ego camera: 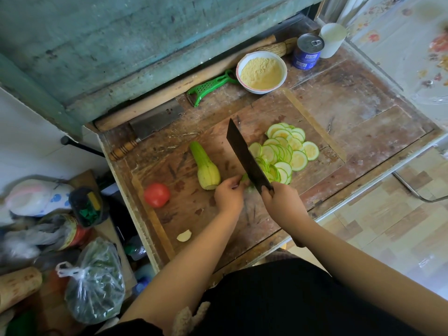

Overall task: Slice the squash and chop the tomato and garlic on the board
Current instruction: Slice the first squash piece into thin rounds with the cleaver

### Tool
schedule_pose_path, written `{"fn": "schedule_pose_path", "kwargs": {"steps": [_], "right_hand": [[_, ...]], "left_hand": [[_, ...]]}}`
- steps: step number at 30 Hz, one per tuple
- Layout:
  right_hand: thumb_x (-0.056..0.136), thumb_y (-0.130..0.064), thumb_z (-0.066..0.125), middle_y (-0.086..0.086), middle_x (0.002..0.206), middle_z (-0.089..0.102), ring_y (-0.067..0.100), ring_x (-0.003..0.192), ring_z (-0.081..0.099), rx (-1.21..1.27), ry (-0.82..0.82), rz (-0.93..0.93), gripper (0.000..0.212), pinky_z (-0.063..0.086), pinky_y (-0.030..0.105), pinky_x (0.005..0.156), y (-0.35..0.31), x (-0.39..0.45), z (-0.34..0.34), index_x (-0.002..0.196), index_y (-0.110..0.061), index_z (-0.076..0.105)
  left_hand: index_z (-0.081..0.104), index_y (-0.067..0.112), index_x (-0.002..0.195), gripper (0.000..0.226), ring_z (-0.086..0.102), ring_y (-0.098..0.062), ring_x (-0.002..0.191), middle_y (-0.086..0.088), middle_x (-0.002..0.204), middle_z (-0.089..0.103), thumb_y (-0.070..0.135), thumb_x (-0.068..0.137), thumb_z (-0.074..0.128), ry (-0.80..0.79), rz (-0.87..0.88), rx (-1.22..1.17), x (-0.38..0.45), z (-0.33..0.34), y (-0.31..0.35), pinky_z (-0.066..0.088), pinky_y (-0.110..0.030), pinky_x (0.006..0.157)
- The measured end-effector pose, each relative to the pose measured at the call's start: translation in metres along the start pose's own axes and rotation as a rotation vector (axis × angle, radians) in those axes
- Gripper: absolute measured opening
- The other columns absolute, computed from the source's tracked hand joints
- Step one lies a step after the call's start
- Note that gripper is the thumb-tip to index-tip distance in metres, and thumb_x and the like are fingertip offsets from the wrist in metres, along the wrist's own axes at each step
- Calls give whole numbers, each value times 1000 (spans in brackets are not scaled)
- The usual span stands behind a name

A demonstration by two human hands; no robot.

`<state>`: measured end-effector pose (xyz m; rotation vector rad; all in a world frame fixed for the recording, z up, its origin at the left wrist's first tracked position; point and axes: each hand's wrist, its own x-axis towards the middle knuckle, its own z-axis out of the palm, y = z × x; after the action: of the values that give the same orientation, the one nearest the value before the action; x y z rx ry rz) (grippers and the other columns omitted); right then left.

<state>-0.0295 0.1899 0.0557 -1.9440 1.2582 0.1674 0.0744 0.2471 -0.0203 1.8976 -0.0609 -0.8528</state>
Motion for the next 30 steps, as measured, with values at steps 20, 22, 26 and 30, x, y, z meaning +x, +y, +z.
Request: {"fn": "schedule_pose_path", "kwargs": {"steps": [20,22,26,30], "right_hand": [[97,-27,46,1,56,46,22,55,46,-22,45,-72,30,31,28,49,5,-20,-6,75,-7,50],[97,-27,45,1,57,47,24,57,48,-23,39,-65,30,33,28,50,6,-20,-5,77,-6,51],[97,-28,45,2,59,49,26,59,50,-24,30,-59,31,35,29,52,6,-18,-5,81,-4,55],[98,-30,44,4,62,51,27,61,52,-28,23,-54,33,38,29,53,4,-14,-3,82,-3,56]], "left_hand": [[65,-1,96,19,61,-16,82,-8,90,64,3,80,72,50,-95,-176,-2,3,4,48,-21,72],[65,-1,96,20,61,-20,86,-10,91,65,4,79,73,50,-93,-179,-1,3,3,49,-25,76],[65,-1,95,19,60,-20,86,-10,90,65,5,78,74,54,-89,-183,-1,3,3,47,-26,77],[65,4,92,16,61,-19,87,-12,93,67,6,79,74,45,-100,-187,1,3,1,47,-26,77]]}}
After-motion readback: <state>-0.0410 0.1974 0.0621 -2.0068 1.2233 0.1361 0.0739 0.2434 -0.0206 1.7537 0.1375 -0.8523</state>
